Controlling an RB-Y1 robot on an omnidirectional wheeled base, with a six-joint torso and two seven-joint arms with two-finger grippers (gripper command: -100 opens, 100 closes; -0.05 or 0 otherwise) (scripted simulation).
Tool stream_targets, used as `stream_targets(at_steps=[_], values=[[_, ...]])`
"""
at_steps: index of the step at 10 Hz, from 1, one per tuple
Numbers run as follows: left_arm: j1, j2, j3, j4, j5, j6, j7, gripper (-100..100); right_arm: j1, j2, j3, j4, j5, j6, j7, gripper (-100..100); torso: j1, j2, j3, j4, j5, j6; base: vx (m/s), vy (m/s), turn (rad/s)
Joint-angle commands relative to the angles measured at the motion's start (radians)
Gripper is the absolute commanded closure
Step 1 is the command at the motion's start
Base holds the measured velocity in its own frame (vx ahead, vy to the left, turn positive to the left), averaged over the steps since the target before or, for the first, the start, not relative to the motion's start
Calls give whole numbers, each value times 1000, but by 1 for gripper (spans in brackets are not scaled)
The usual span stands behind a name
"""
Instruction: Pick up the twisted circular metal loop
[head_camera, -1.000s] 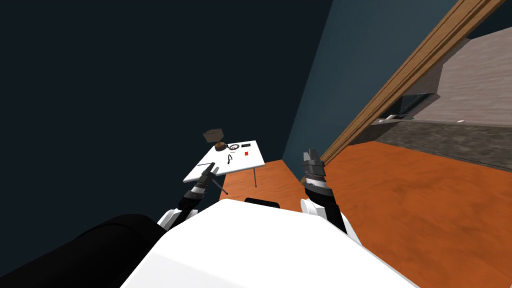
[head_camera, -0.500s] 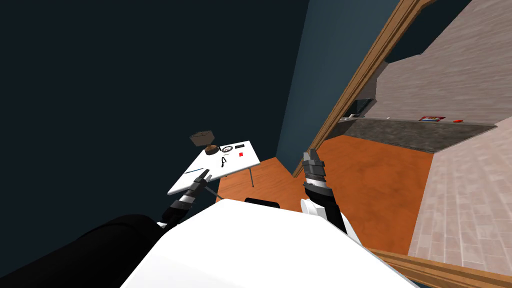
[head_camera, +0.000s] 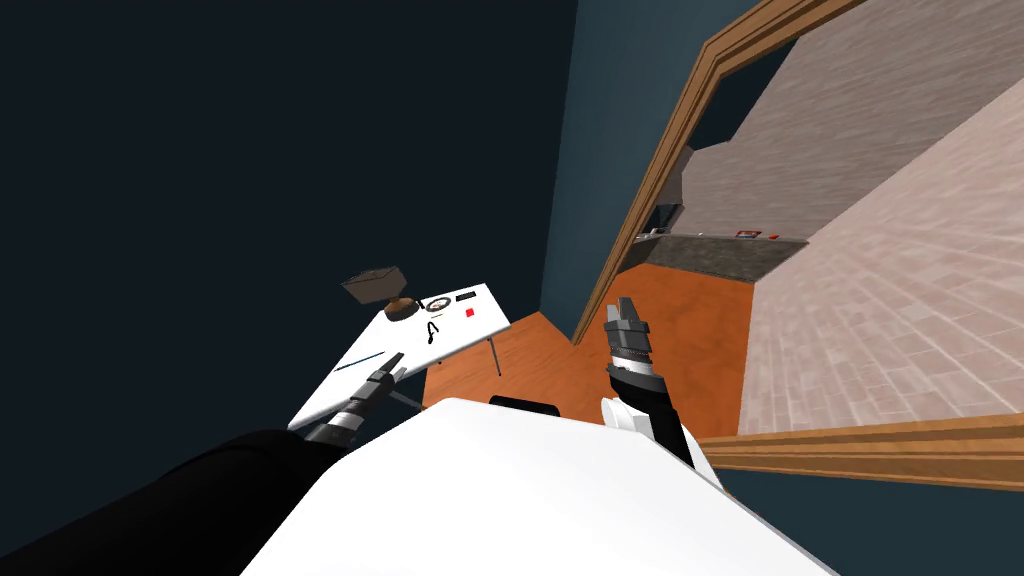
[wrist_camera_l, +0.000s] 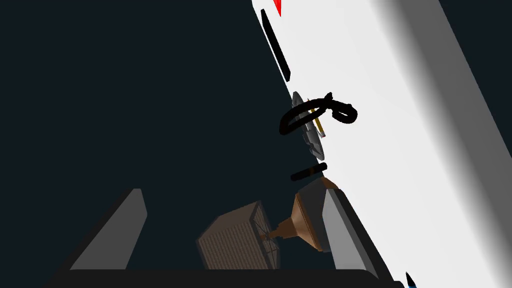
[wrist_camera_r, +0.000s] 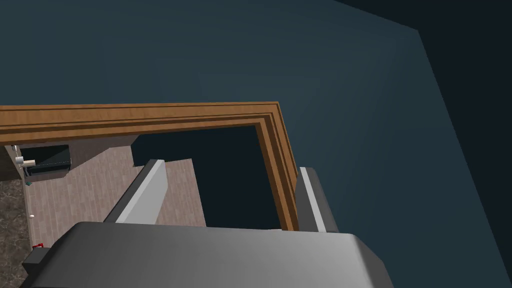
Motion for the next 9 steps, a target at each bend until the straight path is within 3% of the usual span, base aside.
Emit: stream_targets(at_steps=[1, 2, 4, 5, 6, 7, 9], values=[[31, 7, 50, 39, -36, -25, 46, -100, 0, 0, 0, 0, 0, 0, 0, 0, 0, 0, 0, 0, 0, 0, -18, 12, -415], [31, 7, 55, 39, -36, -25, 46, -100, 0, 0, 0, 0, 0, 0, 0, 0, 0, 0, 0, 0, 0, 1, -15, 18, -180], [75, 14, 127, 97, -100, -47, 108, -100, 0, 0, 0, 0, 0, 0, 0, 0, 0, -1, 0, 0, 0, 1, -11, 15, -385], [75, 14, 127, 97, -103, -47, 111, -100, 0, 0, 0, 0, 0, 0, 0, 0, 0, -1, 0, 0, 0, 0, -10, 24, -228], [96, 16, 161, 125, -135, -57, 141, -100, 0, 0, 0, 0, 0, 0, 0, 0, 0, -1, -1, 0, 0, 0, -5, 14, -361], [96, 16, 161, 125, -135, -57, 141, -100, 0, 0, 0, 0, 0, 0, 0, 0, 0, -1, -1, 0, 0, 1, -3, 15, -202], [136, 20, 226, 180, -193, -78, 196, -100, 0, 0, 0, 0, 0, 0, 0, 0, 0, -2, -1, 0, 0, 1, 0, 13, -458]])
